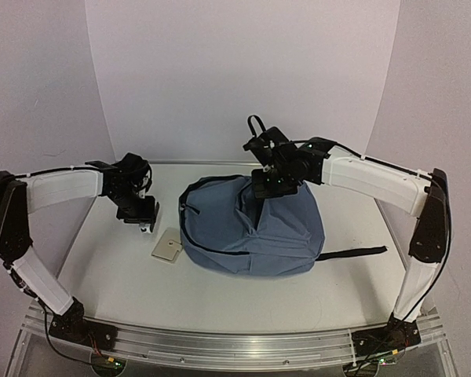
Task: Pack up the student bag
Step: Pick up the stationery from the center of the board.
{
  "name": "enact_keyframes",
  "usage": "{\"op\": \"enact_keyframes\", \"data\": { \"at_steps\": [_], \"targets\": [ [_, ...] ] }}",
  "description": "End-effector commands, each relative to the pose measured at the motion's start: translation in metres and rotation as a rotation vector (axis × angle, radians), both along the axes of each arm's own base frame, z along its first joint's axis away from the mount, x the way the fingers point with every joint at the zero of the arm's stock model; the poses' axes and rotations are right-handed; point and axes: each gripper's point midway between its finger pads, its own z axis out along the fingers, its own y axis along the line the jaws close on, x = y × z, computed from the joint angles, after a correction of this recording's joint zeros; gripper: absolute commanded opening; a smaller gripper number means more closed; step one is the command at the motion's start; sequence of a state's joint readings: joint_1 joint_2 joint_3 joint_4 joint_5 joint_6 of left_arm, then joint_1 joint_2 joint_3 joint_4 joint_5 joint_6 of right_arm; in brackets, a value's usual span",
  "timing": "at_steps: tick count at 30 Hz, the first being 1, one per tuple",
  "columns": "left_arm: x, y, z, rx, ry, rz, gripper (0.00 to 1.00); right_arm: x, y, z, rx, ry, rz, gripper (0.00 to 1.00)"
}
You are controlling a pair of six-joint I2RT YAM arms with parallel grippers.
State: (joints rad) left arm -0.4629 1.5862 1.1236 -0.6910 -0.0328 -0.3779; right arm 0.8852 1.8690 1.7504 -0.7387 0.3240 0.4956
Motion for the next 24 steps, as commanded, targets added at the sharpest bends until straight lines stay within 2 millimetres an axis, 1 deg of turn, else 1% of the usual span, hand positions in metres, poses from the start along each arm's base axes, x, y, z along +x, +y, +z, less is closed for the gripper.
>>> {"op": "enact_keyframes", "data": {
  "at_steps": [1,3,5,6,8,9,12,16,21,24],
  "targets": [
    [-0.013,-0.078,0.114,-0.381,-0.169,-0.165,0.30,-0.009,0.031,0.088,0.259,-0.118,0.110,0.00],
    [-0.025,-0.110,0.139,-0.510,-0.178,-0.240,0.31,-0.010,0.037,0.090,0.283,-0.112,0.129,0.00],
    [-0.033,-0.142,0.155,-0.619,-0.168,-0.297,0.31,-0.010,0.041,0.089,0.300,-0.106,0.141,0.00],
    [-0.037,-0.156,0.160,-0.666,-0.153,-0.327,0.31,-0.010,0.043,0.089,0.307,-0.102,0.145,0.00],
    [-0.044,-0.182,0.167,-0.749,-0.124,-0.381,0.31,-0.010,0.046,0.087,0.313,-0.097,0.151,0.00],
    [-0.046,-0.192,0.168,-0.773,-0.110,-0.402,0.31,-0.010,0.047,0.087,0.317,-0.096,0.155,0.00],
    [-0.048,-0.217,0.163,-0.806,-0.062,-0.448,0.31,-0.011,0.050,0.087,0.325,-0.092,0.163,0.00],
    [-0.048,-0.234,0.145,-0.786,0.010,-0.458,0.30,-0.011,0.050,0.090,0.335,-0.096,0.160,0.00],
    [-0.046,-0.242,0.117,-0.738,0.109,-0.433,0.30,-0.011,0.049,0.093,0.348,-0.105,0.156,0.00],
    [-0.043,-0.247,0.111,-0.734,0.125,-0.428,0.30,-0.012,0.051,0.093,0.355,-0.102,0.164,0.00]
  ]
}}
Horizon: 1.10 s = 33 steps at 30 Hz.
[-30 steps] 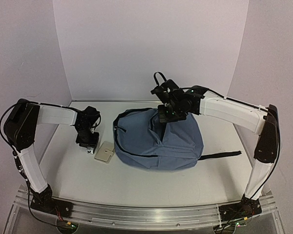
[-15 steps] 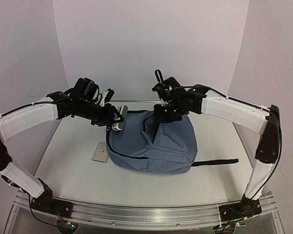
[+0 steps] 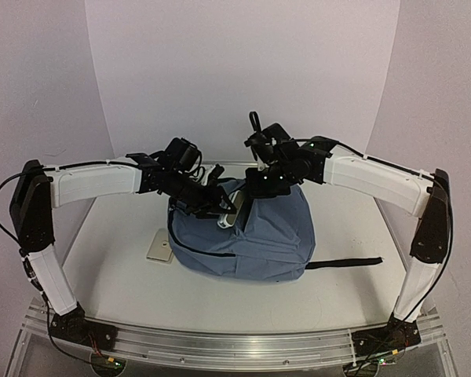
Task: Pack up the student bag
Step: Pick up the stationery from the center of the board, then place the stationery in the student bag.
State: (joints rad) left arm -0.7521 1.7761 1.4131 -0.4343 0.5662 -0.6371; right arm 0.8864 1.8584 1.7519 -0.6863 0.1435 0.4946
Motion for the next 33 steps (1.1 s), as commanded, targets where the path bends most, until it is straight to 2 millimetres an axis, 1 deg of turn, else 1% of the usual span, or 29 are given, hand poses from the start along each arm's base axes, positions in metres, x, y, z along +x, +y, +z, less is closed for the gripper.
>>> {"op": "enact_keyframes", "data": {
  "at_steps": [1,5,9,12,14,16,17,20,24,25,27,29,32,33],
  "targets": [
    [0.007,-0.016,0.023,-0.056,-0.009,-0.016,0.30,0.002,0.021,0.087,0.229,-0.156,0.033,0.00],
    [0.018,-0.029,0.018,-0.071,0.007,-0.015,0.30,0.000,0.023,0.085,0.237,-0.150,0.037,0.00],
    [0.032,-0.049,0.015,-0.095,-0.005,-0.013,0.30,0.000,0.023,0.084,0.256,-0.149,0.028,0.00],
    [0.046,-0.058,0.009,-0.102,-0.023,0.012,0.30,0.001,0.023,0.084,0.276,-0.147,0.015,0.00],
    [0.055,-0.064,-0.001,-0.102,-0.025,0.042,0.31,0.001,0.024,0.084,0.288,-0.147,0.008,0.00],
    [0.059,-0.070,-0.007,-0.116,-0.022,0.051,0.33,0.002,0.024,0.083,0.291,-0.148,0.000,0.00],
    [0.058,-0.072,-0.010,-0.119,-0.021,0.051,0.37,0.003,0.023,0.083,0.292,-0.148,-0.003,0.00],
    [0.058,-0.071,-0.009,-0.116,-0.042,0.062,0.50,0.003,0.020,0.083,0.288,-0.153,-0.017,0.00],
    [0.056,-0.055,-0.004,-0.066,-0.098,0.085,0.68,0.004,0.016,0.082,0.277,-0.163,-0.033,0.00],
    [0.055,-0.052,-0.004,-0.056,-0.103,0.088,0.71,0.004,0.015,0.082,0.276,-0.163,-0.035,0.00],
    [0.053,-0.049,-0.003,-0.052,-0.108,0.085,0.73,0.004,0.015,0.081,0.275,-0.162,-0.036,0.00],
    [0.050,-0.049,-0.004,-0.056,-0.097,0.078,0.73,0.005,0.015,0.081,0.274,-0.162,-0.037,0.00],
    [0.047,-0.056,-0.010,-0.083,-0.073,0.056,0.69,0.005,0.016,0.080,0.273,-0.161,-0.036,0.00],
    [0.046,-0.059,-0.015,-0.086,-0.063,0.049,0.67,0.005,0.016,0.079,0.272,-0.161,-0.036,0.00]
  ]
}}
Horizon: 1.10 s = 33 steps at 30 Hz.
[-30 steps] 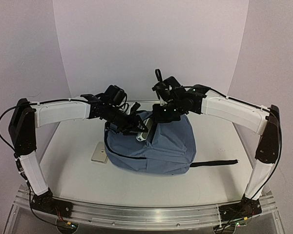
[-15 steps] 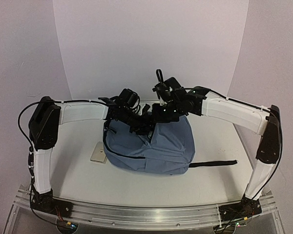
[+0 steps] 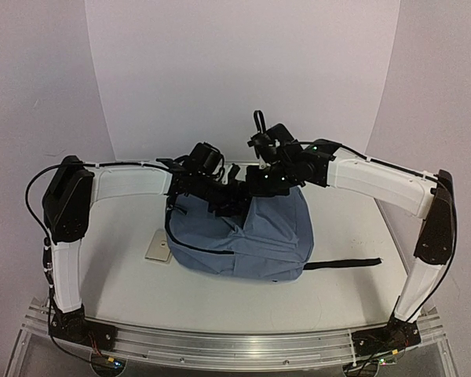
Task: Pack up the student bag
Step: Place the stationery in the student bag.
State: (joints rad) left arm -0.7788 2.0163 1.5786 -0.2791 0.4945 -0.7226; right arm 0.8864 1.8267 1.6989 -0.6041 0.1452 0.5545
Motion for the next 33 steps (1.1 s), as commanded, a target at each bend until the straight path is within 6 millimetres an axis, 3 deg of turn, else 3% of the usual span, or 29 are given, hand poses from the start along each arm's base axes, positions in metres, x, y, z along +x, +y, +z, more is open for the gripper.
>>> {"op": "enact_keyframes", "data": {
  "at_steps": [1,8,13,15,18,23,33],
  "targets": [
    [-0.004,-0.011,0.014,-0.067,-0.040,-0.038,0.66,0.003,0.013,0.072,0.186,-0.146,0.003,0.00],
    [-0.021,-0.049,0.015,-0.139,-0.063,-0.134,0.57,0.003,0.012,0.071,0.181,-0.149,-0.003,0.00],
    [-0.022,-0.052,0.017,-0.146,-0.088,-0.125,0.56,0.003,0.010,0.071,0.179,-0.150,-0.008,0.00],
    [-0.019,-0.043,0.019,-0.111,-0.114,-0.097,0.56,0.003,0.008,0.072,0.177,-0.156,-0.015,0.00],
    [-0.018,-0.024,0.039,-0.063,-0.184,-0.050,0.60,0.004,0.002,0.074,0.167,-0.170,-0.039,0.00],
    [-0.026,0.023,0.067,0.029,-0.281,0.032,0.70,0.006,-0.008,0.074,0.155,-0.183,-0.078,0.00],
    [-0.069,0.116,0.096,0.163,-0.317,0.095,0.83,0.007,-0.013,0.070,0.139,-0.186,-0.105,0.00]
  ]
}}
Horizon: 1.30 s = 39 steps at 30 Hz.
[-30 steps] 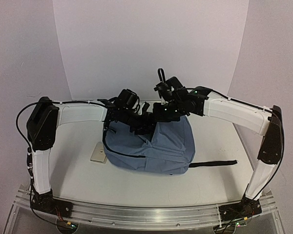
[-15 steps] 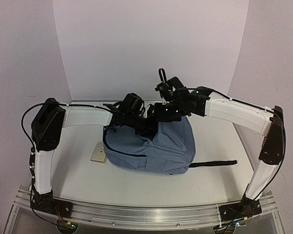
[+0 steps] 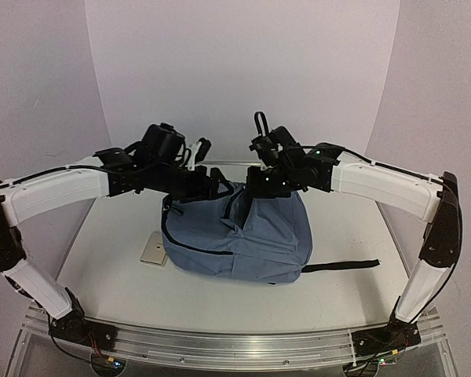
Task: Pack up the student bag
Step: Place the stationery in the student bag, then pick up the personal item from the center of the board.
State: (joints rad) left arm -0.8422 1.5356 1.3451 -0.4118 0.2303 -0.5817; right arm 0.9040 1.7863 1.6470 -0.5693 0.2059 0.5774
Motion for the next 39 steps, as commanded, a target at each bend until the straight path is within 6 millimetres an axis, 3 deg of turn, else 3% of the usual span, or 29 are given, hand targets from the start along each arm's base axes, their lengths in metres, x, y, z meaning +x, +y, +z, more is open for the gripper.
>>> {"op": "enact_keyframes", "data": {
  "at_steps": [1,7,10,12,17,25,39],
  "targets": [
    [-0.010,0.056,-0.009,0.115,0.004,0.082,0.85,0.011,-0.007,0.065,0.131,-0.148,-0.063,0.00],
    [0.014,0.165,-0.065,0.256,0.215,0.434,0.87,0.011,-0.007,0.064,0.129,-0.146,-0.063,0.00],
    [0.015,0.204,-0.092,0.282,0.296,0.559,0.88,0.010,-0.009,0.064,0.127,-0.149,-0.067,0.00],
    [0.013,0.219,-0.111,0.286,0.349,0.614,0.86,0.010,-0.010,0.064,0.128,-0.150,-0.069,0.00],
    [0.006,0.230,-0.155,0.257,0.434,0.653,0.65,0.010,-0.010,0.065,0.130,-0.150,-0.068,0.00],
    [0.007,0.227,-0.190,0.215,0.470,0.617,0.47,0.009,-0.010,0.066,0.130,-0.151,-0.061,0.00],
    [0.014,0.222,-0.226,0.196,0.510,0.560,0.42,0.007,-0.011,0.069,0.136,-0.153,-0.058,0.00]
  ]
}}
